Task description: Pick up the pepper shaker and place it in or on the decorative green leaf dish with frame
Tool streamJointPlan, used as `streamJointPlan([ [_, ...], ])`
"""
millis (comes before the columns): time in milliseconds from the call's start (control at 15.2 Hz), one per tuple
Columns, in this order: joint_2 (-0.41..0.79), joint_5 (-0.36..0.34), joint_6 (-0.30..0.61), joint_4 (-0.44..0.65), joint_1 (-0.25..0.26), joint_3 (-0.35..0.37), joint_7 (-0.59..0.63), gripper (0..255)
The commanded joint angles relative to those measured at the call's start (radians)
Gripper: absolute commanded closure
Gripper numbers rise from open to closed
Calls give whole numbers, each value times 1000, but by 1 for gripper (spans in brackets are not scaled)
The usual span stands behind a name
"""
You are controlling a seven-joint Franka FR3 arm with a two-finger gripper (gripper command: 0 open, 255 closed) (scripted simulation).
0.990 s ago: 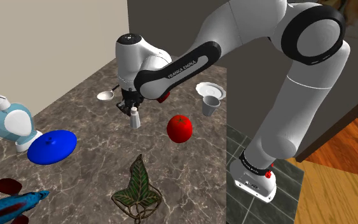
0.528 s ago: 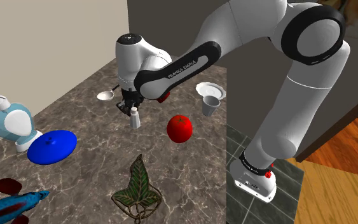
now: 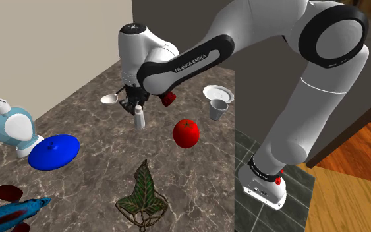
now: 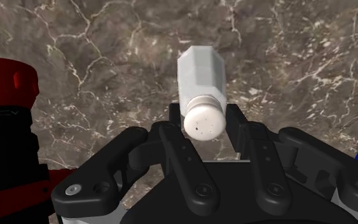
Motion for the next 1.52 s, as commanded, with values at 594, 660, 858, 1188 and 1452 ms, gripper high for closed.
streamJointPlan([
  [594, -62, 48, -137, 83, -3, 5, -46, 255],
  [660, -67, 51, -149, 92, -3, 5, -49, 255],
  [858, -78, 60, -187, 120, -3, 5, -59, 255],
  [1188, -120, 76, -221, 111, 16, 25, -31, 255],
  [1452, -180, 98, -241, 66, 56, 66, 39, 255],
])
